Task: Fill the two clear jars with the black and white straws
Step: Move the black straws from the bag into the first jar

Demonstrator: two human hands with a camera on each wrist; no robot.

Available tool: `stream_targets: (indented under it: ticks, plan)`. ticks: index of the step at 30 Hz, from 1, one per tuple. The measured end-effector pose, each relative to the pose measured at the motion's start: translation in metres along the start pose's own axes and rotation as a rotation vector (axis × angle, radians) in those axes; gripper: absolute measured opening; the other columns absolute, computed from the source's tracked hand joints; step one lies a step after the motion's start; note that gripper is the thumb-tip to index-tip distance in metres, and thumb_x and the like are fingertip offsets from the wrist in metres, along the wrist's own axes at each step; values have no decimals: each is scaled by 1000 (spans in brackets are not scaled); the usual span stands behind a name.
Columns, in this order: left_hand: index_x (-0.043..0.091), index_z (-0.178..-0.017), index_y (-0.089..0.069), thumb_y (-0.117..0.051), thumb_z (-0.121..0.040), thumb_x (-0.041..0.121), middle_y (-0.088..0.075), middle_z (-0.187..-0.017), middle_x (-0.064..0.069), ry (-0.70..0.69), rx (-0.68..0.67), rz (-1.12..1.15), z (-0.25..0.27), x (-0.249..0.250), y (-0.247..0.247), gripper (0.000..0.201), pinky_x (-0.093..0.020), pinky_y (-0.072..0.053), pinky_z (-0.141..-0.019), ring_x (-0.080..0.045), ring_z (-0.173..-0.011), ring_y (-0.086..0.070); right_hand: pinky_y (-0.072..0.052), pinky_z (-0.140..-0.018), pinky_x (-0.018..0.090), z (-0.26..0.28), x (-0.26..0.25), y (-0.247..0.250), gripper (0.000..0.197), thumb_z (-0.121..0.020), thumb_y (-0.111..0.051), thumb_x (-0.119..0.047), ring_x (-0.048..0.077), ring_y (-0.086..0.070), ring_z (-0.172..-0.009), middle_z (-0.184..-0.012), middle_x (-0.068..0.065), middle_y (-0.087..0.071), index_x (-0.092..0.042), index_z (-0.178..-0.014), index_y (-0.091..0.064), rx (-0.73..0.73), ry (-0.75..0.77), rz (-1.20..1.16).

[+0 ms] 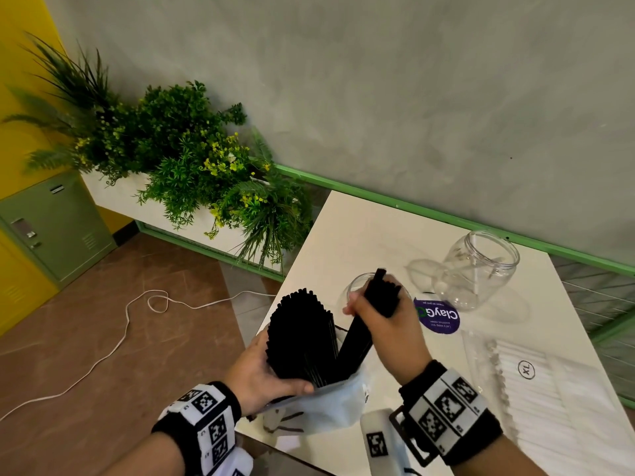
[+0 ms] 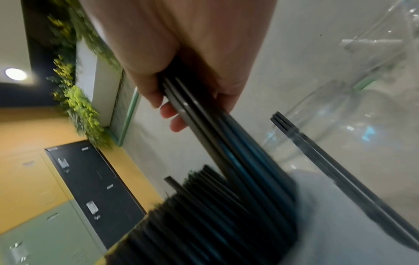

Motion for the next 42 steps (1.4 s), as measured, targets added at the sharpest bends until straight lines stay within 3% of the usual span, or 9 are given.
stream_targets:
  ticks: [7, 11, 21, 25, 30, 34, 36, 39, 42]
  plan:
    - [35, -136, -34, -93, -40, 46, -44, -131, 21, -80, -73, 28, 2, 16, -3, 113, 0, -29, -93, 19, -117, -37, -55, -67, 39, -30, -55, 16, 43, -92, -51, 9, 24, -64, -65, -81, 4, -59, -19, -120, -36, 167, 198, -118]
    - [28, -134, -39, -95, -41, 35, -46, -128, 17, -91, -64, 39, 1, 17, -3, 109, 5, -29, -87, 19, -113, -40, -57, -68, 42, -42, -79, 29, 51, -91, -50, 11, 24, -65, -67, -86, 5, -58, -22, -127, -35, 214, 258, -123]
    - [37, -132, -38, -93, -36, 52, -52, -124, 23, -6, -49, 40, -1, 8, -3, 111, -32, -36, -108, 3, -120, -46, -55, -76, 43, -51, -101, 62, 46, -89, -44, 13, 32, -61, -70, -88, 9, -55, -22, -116, -33, 406, 528, -25]
    - [43, -129, -36, -92, -37, 53, -51, -126, 23, -5, -55, 43, -1, 10, -4, 109, -31, -36, -108, 6, -121, -45, -53, -87, 41, -52, -53, 57, 50, -88, -46, 12, 25, -66, -81, -87, -3, -58, -32, -110, -37, 381, 425, 71]
    - [47, -128, -34, -91, -36, 55, -49, -130, 23, -2, -53, 54, 0, 12, -4, 109, -27, -34, -107, 5, -123, -44, -47, -83, 14, -46, 6, 56, 44, -90, -56, 3, -2, -65, -93, -96, -2, -63, -32, -106, -36, 303, 263, 245]
    - [48, -126, -35, -92, -35, 53, -51, -128, 24, 25, -48, 64, 0, 10, -4, 108, -29, -35, -109, 6, -121, -45, -50, -87, 26, -49, 51, 70, 34, -89, -63, -11, 6, -62, -98, -106, 0, -64, -31, -106, -43, 294, 112, 376]
    - [46, -127, -36, -93, -34, 52, -54, -127, 22, 41, -38, 65, -1, 8, -3, 109, -34, -36, -110, 2, -122, -47, -50, -82, 25, -54, 63, 76, 30, -88, -66, -18, 16, -61, -95, -103, 1, -64, -32, -105, -45, 282, 70, 435]
    - [43, -131, -35, -92, -34, 54, -53, -128, 22, 44, -31, 37, -2, 7, -2, 113, -36, -36, -110, 1, -123, -47, -45, -63, 7, -60, 66, 82, 26, -88, -66, -18, 9, -60, -80, -89, -3, -62, -24, -104, -46, 270, 7, 443]
    - [42, -132, -36, -91, -33, 57, -51, -129, 22, 45, -21, 21, -2, 7, -1, 114, -34, -36, -110, 1, -123, -46, -43, -56, 5, -64, 66, 86, 25, -88, -66, -18, 3, -57, -76, -86, -5, -60, -22, -103, -46, 270, -20, 445]
Point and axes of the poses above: each hand's wrist, its own z-axis away from the middle knuckle, its own y-axis out of the back of the hand, x = y × z, the point moved 6 cm from there along -z, towards the middle knuckle
